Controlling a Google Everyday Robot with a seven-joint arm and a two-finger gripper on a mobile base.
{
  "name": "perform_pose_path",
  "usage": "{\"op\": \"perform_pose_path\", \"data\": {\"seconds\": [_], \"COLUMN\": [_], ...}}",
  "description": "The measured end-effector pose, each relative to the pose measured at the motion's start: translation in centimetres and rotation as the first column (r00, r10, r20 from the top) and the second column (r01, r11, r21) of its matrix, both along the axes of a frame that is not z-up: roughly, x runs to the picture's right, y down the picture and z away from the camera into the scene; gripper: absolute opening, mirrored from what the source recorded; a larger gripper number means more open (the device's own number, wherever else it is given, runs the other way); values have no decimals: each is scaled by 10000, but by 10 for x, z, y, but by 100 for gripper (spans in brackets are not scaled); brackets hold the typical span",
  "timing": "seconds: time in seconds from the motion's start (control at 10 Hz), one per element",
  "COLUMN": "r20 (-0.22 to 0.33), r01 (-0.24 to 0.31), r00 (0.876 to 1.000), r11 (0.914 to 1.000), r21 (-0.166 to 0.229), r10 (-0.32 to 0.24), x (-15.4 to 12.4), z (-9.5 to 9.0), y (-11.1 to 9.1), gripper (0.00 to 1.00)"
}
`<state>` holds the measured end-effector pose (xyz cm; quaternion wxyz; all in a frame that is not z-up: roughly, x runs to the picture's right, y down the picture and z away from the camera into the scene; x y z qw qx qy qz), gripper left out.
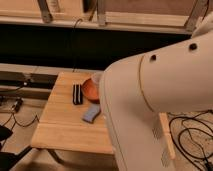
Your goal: Place the white sponge in the ceramic bowl
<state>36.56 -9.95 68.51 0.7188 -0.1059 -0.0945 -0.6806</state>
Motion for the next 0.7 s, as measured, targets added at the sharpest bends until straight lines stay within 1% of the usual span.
{"op": "perform_pose_path", "data": {"seconds": [0.2, 0.3, 0.4, 0.5, 0.6, 0.7], "r20": [25, 177, 427, 796, 1296, 1641], "r01": [23, 229, 605, 1254, 2165, 2764], "r00": [10000, 9996, 9973, 9890, 9685, 9488], "r11": [10000, 9997, 9982, 9921, 9762, 9609], "r21": [2, -7, -31, -83, -163, -172], "r10": [-23, -229, -604, -1244, -2126, -2699], "x": [-1, -5, -16, -35, -60, -78], "z": [0, -4, -7, -11, -14, -16], "y": [0, -1, -2, -1, 6, 12], "gripper": [80, 80, 80, 80, 80, 80]}}
